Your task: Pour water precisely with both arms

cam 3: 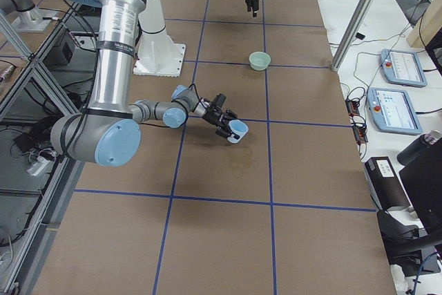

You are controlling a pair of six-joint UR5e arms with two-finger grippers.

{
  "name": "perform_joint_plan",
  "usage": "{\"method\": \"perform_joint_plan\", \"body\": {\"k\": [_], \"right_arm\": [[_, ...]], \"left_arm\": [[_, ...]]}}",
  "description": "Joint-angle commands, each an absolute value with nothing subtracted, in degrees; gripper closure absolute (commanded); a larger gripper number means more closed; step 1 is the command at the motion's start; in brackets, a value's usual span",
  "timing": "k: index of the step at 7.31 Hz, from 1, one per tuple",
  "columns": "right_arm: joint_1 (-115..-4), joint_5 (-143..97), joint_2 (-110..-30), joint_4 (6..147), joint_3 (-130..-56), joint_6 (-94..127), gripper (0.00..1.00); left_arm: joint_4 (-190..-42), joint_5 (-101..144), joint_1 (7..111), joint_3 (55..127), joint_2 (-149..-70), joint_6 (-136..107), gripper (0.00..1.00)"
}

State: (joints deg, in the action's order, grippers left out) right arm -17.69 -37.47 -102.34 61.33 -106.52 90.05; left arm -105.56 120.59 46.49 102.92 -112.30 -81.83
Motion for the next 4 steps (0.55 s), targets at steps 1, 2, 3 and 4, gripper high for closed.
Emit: {"method": "perform_joint_plan", "body": {"k": [1, 2, 3, 4], "right_arm": [[-23.79, -44.78, -101.87, 52.70, -109.50, 77.50, 1.00], [-26.17, -47.61, -99.08, 50.04, -109.86, 67.16, 1.00], [-26.63, -48.68, -94.62, 47.23, -109.78, 59.67, 1.00], [-27.15, -51.48, -90.92, 45.63, -109.60, 52.02, 1.00]], "left_arm": [[-105.56, 120.59, 46.49, 103.01, -112.32, -81.83, 0.00], [-105.64, 120.59, 46.49, 103.18, -112.24, -81.74, 0.00], [-105.64, 120.67, 46.49, 103.71, -112.24, -81.74, 0.00], [-105.64, 120.67, 46.49, 103.80, -112.15, -81.74, 0.00]]}}
